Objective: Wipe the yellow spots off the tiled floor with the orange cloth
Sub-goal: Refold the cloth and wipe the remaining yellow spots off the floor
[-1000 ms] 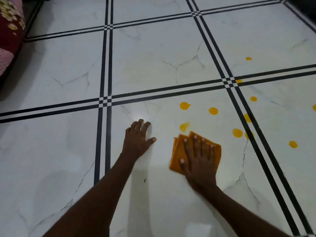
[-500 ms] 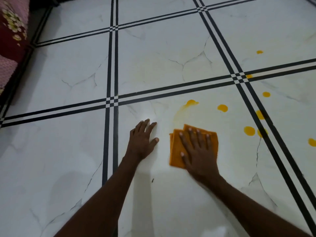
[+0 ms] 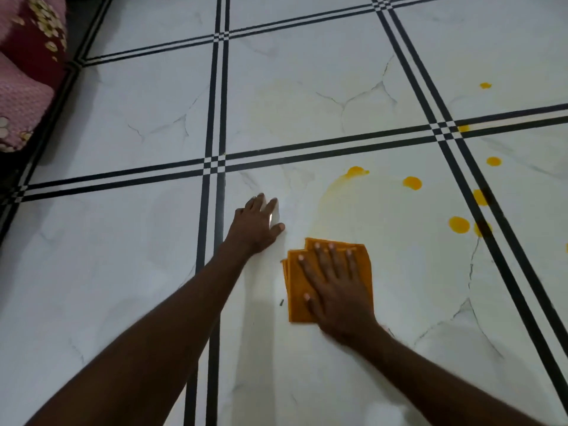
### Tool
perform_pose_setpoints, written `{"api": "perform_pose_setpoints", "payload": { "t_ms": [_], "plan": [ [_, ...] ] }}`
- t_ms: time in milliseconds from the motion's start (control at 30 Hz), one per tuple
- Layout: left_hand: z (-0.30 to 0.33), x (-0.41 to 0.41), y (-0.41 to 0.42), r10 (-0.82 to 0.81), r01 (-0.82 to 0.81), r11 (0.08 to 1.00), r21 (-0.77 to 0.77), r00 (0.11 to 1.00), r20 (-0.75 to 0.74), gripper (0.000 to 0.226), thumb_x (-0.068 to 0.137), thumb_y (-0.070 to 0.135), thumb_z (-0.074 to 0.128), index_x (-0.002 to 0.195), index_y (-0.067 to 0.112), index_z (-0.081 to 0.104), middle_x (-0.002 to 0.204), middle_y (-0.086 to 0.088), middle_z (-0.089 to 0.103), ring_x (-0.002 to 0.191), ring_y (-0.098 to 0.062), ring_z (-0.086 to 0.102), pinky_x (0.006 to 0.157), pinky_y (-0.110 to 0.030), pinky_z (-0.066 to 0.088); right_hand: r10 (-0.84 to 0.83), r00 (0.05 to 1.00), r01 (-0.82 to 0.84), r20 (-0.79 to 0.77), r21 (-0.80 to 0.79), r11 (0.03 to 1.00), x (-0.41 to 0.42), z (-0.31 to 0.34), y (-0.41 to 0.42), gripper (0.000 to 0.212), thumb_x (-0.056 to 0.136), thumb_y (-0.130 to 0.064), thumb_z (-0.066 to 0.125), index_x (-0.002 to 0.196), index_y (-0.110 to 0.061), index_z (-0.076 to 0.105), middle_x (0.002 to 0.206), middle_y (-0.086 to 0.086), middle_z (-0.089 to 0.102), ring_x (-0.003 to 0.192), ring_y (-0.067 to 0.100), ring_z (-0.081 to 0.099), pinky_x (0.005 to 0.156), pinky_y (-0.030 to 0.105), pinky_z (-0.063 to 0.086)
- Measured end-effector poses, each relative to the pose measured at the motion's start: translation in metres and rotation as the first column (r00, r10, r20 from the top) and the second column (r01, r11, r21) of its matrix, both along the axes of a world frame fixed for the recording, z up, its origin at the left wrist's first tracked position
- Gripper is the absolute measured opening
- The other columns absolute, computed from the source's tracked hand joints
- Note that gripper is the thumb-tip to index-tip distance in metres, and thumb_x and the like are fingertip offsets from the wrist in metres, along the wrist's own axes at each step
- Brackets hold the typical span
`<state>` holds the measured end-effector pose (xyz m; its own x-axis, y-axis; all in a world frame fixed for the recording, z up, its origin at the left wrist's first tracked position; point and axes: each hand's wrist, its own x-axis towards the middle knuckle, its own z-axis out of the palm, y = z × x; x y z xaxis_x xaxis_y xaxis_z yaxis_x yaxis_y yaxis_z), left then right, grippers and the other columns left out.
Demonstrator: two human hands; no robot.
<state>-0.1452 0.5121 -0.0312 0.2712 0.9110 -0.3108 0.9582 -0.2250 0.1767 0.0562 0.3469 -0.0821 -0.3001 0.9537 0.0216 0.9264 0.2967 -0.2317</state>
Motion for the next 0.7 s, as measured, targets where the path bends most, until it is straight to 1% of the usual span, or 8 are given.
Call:
{"api": "perform_pose_setpoints", "payload": {
  "t_ms": [100, 200, 300, 367, 467, 533, 633, 700],
  "plan": [
    [0.004, 0.007, -0.001, 0.051, -0.051, 0.998, -0.025, 0.999, 0.019, 0.063, 0.103, 0.045, 0.038, 0.157, 0.018, 0.022, 0.165, -0.012, 0.014, 0.152, -0.029, 0.013, 0.119, -0.049, 0.017, 0.096, 0.99, -0.101, 0.108, 0.04, 0.994, 0.031, -0.007, 0.059, 0.073, 0.097, -0.056, 0.034, 0.163, -0.029, 0.017, 0.17, 0.011, 0.017, 0.156, 0.036, 0.016, 0.123, 0.062, 0.012],
    [0.003, 0.001, -0.011, 0.073, -0.072, 0.997, -0.014, 0.997, 0.02, 0.063, 0.102, 0.044, 0.043, 0.156, 0.017, 0.025, 0.164, -0.013, 0.016, 0.152, -0.028, 0.015, 0.12, -0.049, 0.02, -0.216, 0.97, 0.213, 0.114, 0.046, 0.976, 0.082, -0.003, 0.11, 0.071, 0.097, -0.054, 0.028, 0.162, -0.028, 0.019, 0.168, 0.014, 0.022, 0.152, 0.039, 0.025, 0.122, 0.061, 0.014],
    [-0.001, -0.003, -0.014, 0.044, -0.044, 0.998, 0.044, 0.999, 0.006, 0.062, 0.101, 0.038, 0.046, 0.156, 0.017, 0.026, 0.163, -0.013, 0.02, 0.151, -0.028, 0.018, 0.118, -0.049, 0.023, -0.41, 0.911, 0.406, 0.04, 0.083, 0.91, 0.068, 0.0, 0.074, 0.074, 0.095, -0.049, 0.036, 0.162, -0.023, 0.021, 0.168, 0.017, 0.022, 0.152, 0.041, 0.025, 0.123, 0.062, 0.013],
    [-0.001, 0.003, -0.005, 0.026, -0.026, 0.995, 0.095, 1.0, 0.003, 0.059, 0.103, 0.033, 0.043, 0.156, 0.018, 0.024, 0.164, -0.013, 0.019, 0.151, -0.028, 0.016, 0.118, -0.049, 0.024, -0.288, 0.958, 0.288, -0.005, 0.062, 0.956, 0.032, 0.003, 0.047, 0.076, 0.093, -0.049, 0.041, 0.162, -0.023, 0.021, 0.169, 0.016, 0.018, 0.154, 0.041, 0.019, 0.123, 0.063, 0.01],
    [-0.007, 0.004, 0.014, -0.019, 0.024, 0.994, 0.104, 0.999, -0.049, 0.056, 0.105, 0.028, 0.037, 0.158, 0.023, 0.018, 0.165, -0.011, 0.013, 0.152, -0.029, 0.014, 0.117, -0.051, 0.024, 0.035, 0.999, -0.034, -0.002, 0.045, 0.998, -0.007, -0.002, 0.078, 0.073, 0.095, -0.054, 0.038, 0.162, -0.028, 0.023, 0.169, 0.012, 0.018, 0.156, 0.038, 0.016, 0.124, 0.062, 0.008],
    [-0.017, -0.004, 0.02, -0.011, 0.014, 0.995, 0.102, 0.999, -0.031, 0.054, 0.106, 0.028, 0.033, 0.158, 0.029, 0.017, 0.166, -0.007, 0.013, 0.152, -0.027, 0.014, 0.117, -0.05, 0.023, 0.058, 0.998, -0.058, 0.0, 0.045, 0.997, -0.008, -0.008, 0.135, 0.071, 0.095, -0.055, 0.035, 0.161, -0.03, 0.027, 0.168, 0.011, 0.025, 0.155, 0.037, 0.021, 0.124, 0.061, 0.009],
    [-0.028, -0.012, 0.017, 0.023, -0.027, 0.992, 0.123, 0.999, 0.038, 0.06, 0.099, 0.042, 0.029, 0.157, 0.032, 0.016, 0.166, -0.003, 0.011, 0.153, -0.024, 0.011, 0.119, -0.049, 0.022, -0.214, 0.976, 0.213, 0.048, 0.027, 0.977, 0.039, -0.011, 0.209, 0.073, 0.092, -0.057, 0.03, 0.159, -0.028, 0.033, 0.165, 0.012, 0.033, 0.15, 0.039, 0.032, 0.123, 0.059, 0.014],
    [-0.027, -0.006, 0.014, 0.057, -0.058, 0.996, 0.067, 0.998, 0.025, 0.072, 0.094, 0.059, 0.028, 0.158, 0.033, 0.009, 0.167, -0.004, 0.003, 0.154, -0.025, 0.004, 0.12, -0.049, 0.013, -0.374, 0.927, 0.372, 0.037, 0.038, 0.927, 0.091, -0.007, 0.22, 0.074, 0.093, -0.058, 0.025, 0.16, -0.028, 0.028, 0.165, 0.014, 0.03, 0.15, 0.041, 0.03, 0.122, 0.061, 0.014]
  ]
}}
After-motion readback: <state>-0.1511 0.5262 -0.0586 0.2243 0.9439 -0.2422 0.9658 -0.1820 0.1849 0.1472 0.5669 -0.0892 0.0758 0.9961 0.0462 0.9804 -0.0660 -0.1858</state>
